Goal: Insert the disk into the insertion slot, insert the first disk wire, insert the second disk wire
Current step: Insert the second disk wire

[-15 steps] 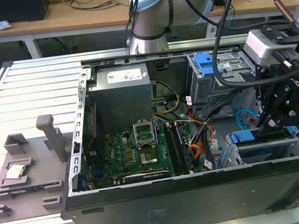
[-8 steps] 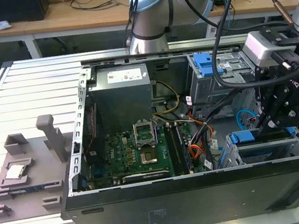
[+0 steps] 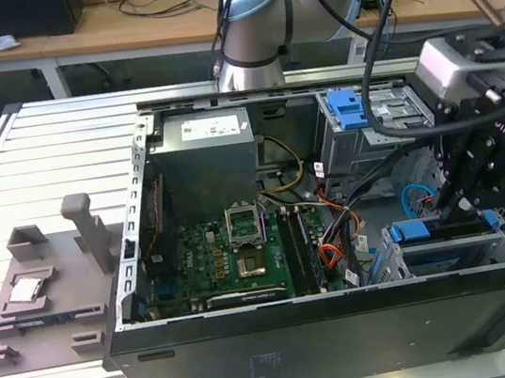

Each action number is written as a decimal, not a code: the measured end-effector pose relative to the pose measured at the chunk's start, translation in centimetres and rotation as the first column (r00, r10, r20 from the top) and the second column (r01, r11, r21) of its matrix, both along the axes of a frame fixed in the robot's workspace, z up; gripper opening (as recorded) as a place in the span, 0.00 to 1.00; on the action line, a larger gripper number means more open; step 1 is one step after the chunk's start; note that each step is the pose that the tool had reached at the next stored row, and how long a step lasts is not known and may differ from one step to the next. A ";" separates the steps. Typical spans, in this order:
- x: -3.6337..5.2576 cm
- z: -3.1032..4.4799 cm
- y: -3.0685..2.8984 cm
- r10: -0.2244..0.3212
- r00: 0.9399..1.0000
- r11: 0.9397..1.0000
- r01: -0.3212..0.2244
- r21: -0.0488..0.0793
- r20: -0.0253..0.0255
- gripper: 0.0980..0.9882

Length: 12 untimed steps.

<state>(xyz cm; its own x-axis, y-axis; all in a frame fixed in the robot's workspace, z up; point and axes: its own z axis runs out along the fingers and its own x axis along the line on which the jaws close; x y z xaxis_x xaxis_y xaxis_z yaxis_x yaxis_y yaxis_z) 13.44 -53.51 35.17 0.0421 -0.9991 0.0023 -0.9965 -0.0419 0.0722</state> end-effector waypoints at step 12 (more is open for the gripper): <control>-0.01 1.91 0.11 0.000 1.000 1.000 0.000 0.000 0.001 0.01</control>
<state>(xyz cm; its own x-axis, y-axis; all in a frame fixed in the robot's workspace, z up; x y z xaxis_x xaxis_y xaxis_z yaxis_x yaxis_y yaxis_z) 13.44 -53.40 37.08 0.0421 -0.9991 0.0023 -0.9966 -0.0418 0.0714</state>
